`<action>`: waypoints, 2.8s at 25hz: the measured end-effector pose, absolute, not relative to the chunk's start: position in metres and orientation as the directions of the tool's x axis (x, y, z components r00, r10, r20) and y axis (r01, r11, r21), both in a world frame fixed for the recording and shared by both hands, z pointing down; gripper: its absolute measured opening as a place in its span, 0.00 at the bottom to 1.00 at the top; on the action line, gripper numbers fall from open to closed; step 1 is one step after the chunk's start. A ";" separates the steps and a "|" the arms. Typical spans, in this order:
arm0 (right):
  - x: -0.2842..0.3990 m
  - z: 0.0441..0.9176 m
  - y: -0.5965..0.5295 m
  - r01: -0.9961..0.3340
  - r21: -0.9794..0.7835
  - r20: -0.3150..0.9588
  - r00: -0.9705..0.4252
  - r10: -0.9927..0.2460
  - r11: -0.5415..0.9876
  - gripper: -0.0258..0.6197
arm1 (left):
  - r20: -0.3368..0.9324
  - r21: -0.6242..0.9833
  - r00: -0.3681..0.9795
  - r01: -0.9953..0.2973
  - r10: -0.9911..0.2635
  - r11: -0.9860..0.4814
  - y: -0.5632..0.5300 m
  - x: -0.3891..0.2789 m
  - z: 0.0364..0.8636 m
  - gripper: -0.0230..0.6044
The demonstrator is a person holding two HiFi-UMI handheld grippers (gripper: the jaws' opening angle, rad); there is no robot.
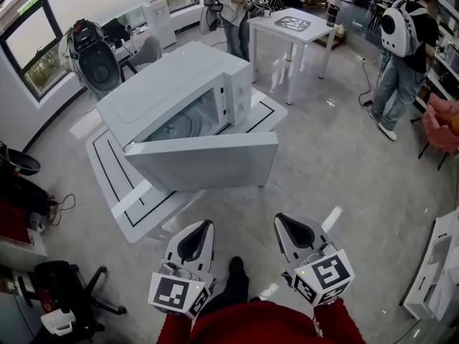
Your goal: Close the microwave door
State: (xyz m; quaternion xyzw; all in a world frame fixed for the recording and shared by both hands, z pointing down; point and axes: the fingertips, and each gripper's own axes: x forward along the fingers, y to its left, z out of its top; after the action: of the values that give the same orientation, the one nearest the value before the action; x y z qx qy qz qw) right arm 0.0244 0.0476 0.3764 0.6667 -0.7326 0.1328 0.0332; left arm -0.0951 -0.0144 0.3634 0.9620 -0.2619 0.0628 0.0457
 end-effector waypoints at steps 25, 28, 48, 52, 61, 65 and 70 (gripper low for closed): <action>0.037 0.387 -0.048 -0.998 -0.053 0.305 0.015 -0.952 -0.033 0.37 | 0.188 0.043 0.823 -0.552 -0.536 -0.833 -0.112 -0.086 0.379 0.33; 0.032 0.391 -0.055 -0.999 -0.043 0.325 0.009 -0.946 -0.024 0.42 | 0.189 0.057 0.828 -0.547 -0.529 -0.835 -0.118 -0.086 0.380 0.33; 0.041 0.394 -0.071 -0.997 -0.019 0.349 0.065 -0.935 -0.077 0.42 | 0.193 0.070 0.832 -0.541 -0.521 -0.838 -0.131 -0.082 0.382 0.33; 0.042 0.394 -0.074 -0.996 -0.024 0.350 0.069 -0.934 -0.083 0.42 | 0.195 0.078 0.830 -0.544 -0.523 -0.835 -0.134 -0.084 0.382 0.33; 0.043 0.397 -0.079 -0.995 -0.021 0.357 0.083 -0.930 -0.097 0.42 | 0.201 0.088 0.837 -0.532 -0.509 -0.842 -0.136 -0.082 0.384 0.33; 0.047 0.394 -0.082 -0.995 -0.010 0.358 0.089 -0.929 -0.099 0.42 | 0.204 0.097 0.836 -0.535 -0.509 -0.839 -0.137 -0.081 0.382 0.33; 0.051 0.396 -0.089 -0.996 -0.001 0.360 0.085 -0.929 -0.091 0.42 | 0.197 0.099 0.832 -0.543 -0.518 -0.834 -0.141 -0.080 0.383 0.33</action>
State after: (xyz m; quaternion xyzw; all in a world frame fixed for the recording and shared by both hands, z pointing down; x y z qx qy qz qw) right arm 0.0511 -0.0891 0.3964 0.7262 -0.6627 0.1355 0.1233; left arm -0.0804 -0.1409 0.3825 0.9542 -0.2779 0.0814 0.0757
